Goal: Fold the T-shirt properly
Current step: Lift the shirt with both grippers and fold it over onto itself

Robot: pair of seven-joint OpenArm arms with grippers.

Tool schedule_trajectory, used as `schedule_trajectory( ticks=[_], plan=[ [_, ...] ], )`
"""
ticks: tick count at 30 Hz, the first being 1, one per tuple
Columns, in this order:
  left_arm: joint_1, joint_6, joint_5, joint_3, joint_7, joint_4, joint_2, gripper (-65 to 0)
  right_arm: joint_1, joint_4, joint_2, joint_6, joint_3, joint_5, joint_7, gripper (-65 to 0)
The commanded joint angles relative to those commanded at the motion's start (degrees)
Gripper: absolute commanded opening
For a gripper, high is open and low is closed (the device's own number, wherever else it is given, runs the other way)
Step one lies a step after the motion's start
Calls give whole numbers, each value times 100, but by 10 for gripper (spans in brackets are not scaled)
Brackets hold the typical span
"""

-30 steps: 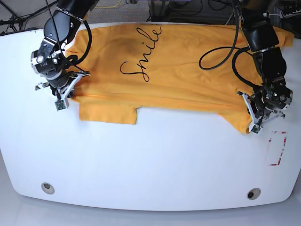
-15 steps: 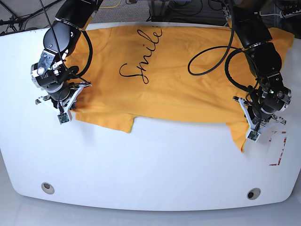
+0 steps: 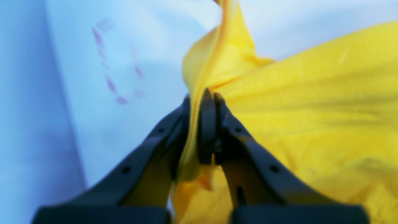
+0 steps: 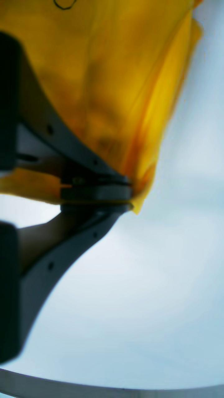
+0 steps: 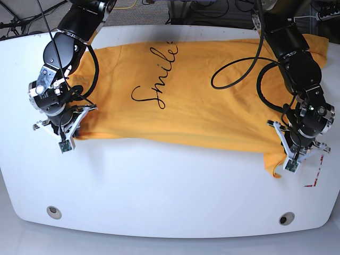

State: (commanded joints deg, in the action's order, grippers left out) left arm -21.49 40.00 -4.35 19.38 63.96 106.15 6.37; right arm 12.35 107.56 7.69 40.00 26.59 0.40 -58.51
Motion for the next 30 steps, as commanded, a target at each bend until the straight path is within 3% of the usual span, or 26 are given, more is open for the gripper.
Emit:
schedule_trajectory(
  ticks=[7,14,24,30],
  plan=[
    [-1178,0,9,35,404,0,-123,-650,1090,-325,580,0,-580,9,-484,-650],
    [-2435,0,-9,35,457,-9,-105,-650,2532,-378,879,0,-993,-9,-1011,-650],
    [-4229,0,-9,-79,466,-369,255,-650,4545,-396,1538,0,-2075,0,-1196,-650],
    [-4501,0,0,-255,484,-422,440,-650,5213,-396,1705,0,-2532,0,-1310,-650]
  ],
)
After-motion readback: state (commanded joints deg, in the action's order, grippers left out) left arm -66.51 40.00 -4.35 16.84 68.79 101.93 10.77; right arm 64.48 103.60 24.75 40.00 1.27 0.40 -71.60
